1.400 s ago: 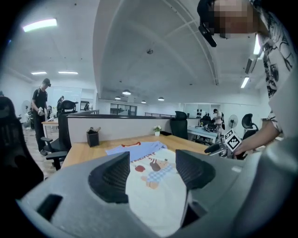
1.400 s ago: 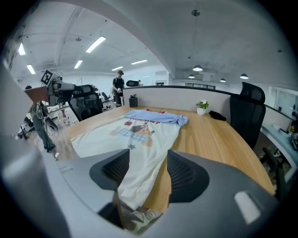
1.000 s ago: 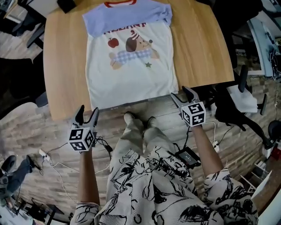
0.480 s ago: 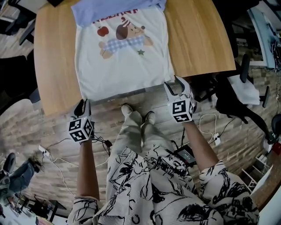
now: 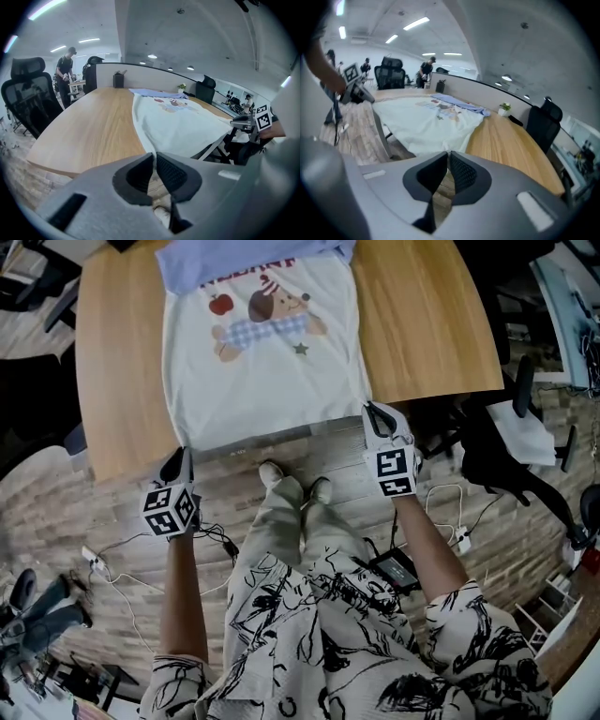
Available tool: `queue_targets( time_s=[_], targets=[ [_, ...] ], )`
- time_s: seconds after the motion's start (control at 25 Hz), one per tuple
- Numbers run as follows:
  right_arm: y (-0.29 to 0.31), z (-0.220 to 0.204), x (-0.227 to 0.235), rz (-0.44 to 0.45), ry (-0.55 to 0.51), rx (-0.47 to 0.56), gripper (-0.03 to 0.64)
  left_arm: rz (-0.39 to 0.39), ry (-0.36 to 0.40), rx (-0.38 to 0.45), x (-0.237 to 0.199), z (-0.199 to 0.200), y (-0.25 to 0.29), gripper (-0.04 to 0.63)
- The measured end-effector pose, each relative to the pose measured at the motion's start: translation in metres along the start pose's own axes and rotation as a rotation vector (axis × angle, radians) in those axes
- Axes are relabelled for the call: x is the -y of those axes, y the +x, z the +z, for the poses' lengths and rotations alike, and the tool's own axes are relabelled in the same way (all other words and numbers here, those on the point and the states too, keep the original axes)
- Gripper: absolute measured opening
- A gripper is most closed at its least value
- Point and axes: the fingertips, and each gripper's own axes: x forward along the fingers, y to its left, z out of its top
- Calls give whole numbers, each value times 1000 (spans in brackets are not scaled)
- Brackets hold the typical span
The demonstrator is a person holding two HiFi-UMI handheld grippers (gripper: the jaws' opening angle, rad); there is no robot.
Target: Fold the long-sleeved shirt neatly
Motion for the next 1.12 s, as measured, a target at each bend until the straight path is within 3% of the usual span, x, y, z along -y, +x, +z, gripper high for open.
queue_targets(
  time_s=[0.16,0.44,0.64,0.92,1.12],
  targets=[
    [-20,-12,34,-29,306,35,31,-10,-20,18,0,3,-8,28],
    [-38,-18,44,38,508,23,31,-25,-50,25,2,9,-35,28],
    [-40,-41,43,131,830,59,31,-25,-135,10,4,-6,-35,28],
    [-47,-22,46,89,671,56,31,-42,-71,38,11,17,-44,28],
    [-64,3,54,75,602,91,31,-62,-16,114,18,45,-63,28]
  ],
)
